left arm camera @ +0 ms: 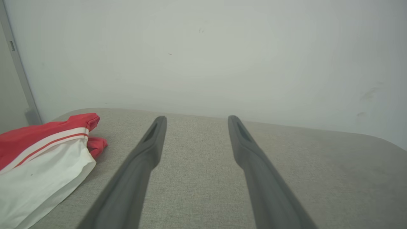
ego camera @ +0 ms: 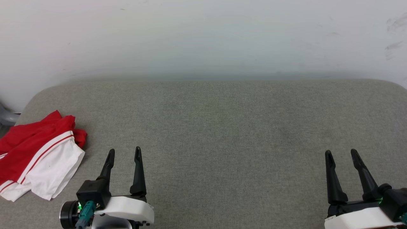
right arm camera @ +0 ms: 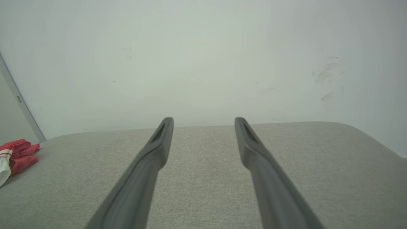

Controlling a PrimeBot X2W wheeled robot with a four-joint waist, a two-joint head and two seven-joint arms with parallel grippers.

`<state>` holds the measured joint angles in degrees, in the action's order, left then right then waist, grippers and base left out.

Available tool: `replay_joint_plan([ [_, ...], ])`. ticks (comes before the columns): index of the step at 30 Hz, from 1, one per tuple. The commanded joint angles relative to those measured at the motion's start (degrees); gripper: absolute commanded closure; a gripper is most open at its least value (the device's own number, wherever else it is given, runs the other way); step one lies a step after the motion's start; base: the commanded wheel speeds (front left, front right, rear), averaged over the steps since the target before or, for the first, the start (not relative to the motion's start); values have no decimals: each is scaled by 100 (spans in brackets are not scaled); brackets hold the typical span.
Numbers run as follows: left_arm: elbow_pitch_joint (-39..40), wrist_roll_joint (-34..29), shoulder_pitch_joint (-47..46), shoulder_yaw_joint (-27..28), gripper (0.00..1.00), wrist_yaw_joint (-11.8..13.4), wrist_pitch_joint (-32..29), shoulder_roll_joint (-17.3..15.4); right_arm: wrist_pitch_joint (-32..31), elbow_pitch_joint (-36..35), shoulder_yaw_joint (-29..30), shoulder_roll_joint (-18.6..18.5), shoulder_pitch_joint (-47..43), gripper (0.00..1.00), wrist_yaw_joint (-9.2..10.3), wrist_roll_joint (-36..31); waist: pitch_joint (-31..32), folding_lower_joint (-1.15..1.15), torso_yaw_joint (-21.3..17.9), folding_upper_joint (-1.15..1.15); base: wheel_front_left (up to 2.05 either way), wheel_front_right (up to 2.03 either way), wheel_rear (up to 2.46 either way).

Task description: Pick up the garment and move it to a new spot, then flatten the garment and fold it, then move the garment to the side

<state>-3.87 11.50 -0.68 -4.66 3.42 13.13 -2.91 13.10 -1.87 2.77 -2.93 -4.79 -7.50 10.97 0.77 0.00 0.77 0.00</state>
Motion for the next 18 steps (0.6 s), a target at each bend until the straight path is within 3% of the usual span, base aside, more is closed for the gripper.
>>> replay_joint_plan([
  [1, 12, -112, 38, 13, 0, -23, 41, -3, 46, -61, -13, 7, -65, 0, 2, -109, 2, 0, 2, 0, 0, 0, 0],
  [18, -93, -487, 129, -54, 0, -49, 221, 1, 221, -38, -20, 10, -192, 0, 2, -277, -2, 0, 42, 0, 0, 0, 0],
])
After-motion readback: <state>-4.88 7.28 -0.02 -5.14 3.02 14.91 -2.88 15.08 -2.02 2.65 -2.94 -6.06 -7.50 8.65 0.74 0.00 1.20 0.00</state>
